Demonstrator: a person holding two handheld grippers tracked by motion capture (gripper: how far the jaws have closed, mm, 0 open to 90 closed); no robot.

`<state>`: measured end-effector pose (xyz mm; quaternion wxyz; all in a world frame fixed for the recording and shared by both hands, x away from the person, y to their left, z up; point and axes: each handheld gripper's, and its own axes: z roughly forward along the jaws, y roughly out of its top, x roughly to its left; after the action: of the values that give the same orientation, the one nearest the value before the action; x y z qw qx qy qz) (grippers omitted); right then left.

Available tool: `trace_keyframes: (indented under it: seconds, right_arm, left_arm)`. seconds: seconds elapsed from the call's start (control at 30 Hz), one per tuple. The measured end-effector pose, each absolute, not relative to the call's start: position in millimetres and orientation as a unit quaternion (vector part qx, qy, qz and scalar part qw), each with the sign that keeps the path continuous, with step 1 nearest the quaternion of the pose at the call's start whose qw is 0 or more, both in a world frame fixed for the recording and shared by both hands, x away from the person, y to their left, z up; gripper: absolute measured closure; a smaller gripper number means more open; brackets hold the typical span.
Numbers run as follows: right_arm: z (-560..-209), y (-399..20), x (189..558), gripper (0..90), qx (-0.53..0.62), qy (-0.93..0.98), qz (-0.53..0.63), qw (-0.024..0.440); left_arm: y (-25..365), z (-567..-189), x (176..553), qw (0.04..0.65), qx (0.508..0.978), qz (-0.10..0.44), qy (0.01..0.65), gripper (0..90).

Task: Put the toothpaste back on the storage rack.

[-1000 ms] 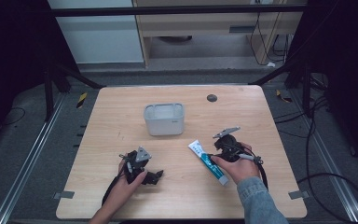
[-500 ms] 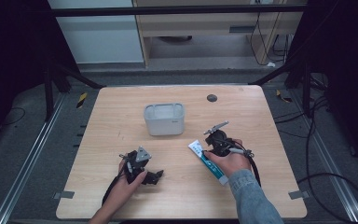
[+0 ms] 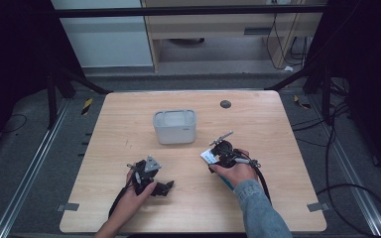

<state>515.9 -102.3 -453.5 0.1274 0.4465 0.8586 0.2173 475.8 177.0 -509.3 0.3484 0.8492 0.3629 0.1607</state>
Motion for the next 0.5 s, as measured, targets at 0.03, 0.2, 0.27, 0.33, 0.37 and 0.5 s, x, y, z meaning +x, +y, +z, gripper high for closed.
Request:
trace_keyframes:
  seconds: [0.03, 0.2, 0.27, 0.33, 0.37, 0.5]
  right_arm:
    - [-456, -101, 518, 36.8, 0.446, 0.861, 0.213, 0.121]
    - [-461, -100, 523, 38.1, 0.446, 0.864, 0.204, 0.114]
    - [-463, -101, 526, 38.8, 0.450, 0.863, 0.200, 0.110]
    - [-465, -100, 527, 40.1, 0.453, 0.862, 0.197, 0.109]
    - [-466, -100, 528, 40.3, 0.450, 0.864, 0.198, 0.108]
    - [-468, -97, 529, 41.8, 0.452, 0.865, 0.193, 0.103]
  left_arm:
    - [177, -509, 476, 0.348, 0.849, 0.161, 0.363, 0.0]
    - [177, -509, 476, 0.348, 0.849, 0.161, 0.363, 0.0]
    - [177, -509, 476, 0.348, 0.849, 0.161, 0.363, 0.0]
    - [177, -509, 476, 0.348, 0.849, 0.161, 0.363, 0.0]
    - [177, -509, 476, 0.348, 0.849, 0.161, 0.363, 0.0]
    - [177, -509, 476, 0.348, 0.849, 0.161, 0.363, 0.0]
